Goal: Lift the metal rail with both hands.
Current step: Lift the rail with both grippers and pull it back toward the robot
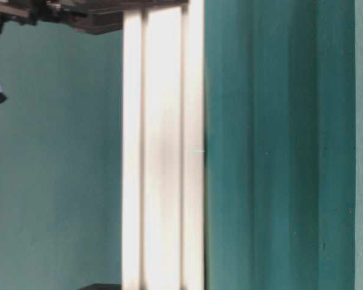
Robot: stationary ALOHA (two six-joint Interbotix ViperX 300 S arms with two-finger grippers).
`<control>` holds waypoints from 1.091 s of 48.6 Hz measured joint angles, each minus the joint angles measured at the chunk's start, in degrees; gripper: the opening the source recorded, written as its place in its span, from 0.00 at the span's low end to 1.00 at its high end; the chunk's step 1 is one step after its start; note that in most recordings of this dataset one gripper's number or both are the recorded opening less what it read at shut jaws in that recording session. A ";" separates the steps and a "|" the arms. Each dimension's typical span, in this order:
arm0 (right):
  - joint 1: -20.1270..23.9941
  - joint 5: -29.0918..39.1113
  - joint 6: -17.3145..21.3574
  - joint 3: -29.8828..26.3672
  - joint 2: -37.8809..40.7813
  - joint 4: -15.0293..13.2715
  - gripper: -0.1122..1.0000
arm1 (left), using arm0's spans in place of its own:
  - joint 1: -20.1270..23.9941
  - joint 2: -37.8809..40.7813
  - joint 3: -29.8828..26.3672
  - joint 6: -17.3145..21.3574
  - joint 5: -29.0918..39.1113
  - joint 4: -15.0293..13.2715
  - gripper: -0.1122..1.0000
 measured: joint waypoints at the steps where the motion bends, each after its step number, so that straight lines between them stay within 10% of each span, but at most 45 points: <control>1: 0.00 0.53 0.00 -0.44 -0.09 0.00 0.46 | 0.00 0.00 -0.44 0.09 0.70 0.18 0.42; 53: -0.26 24.79 3.08 -23.73 -0.18 -3.34 0.46 | 1.23 -4.04 -20.04 0.44 21.09 0.00 0.42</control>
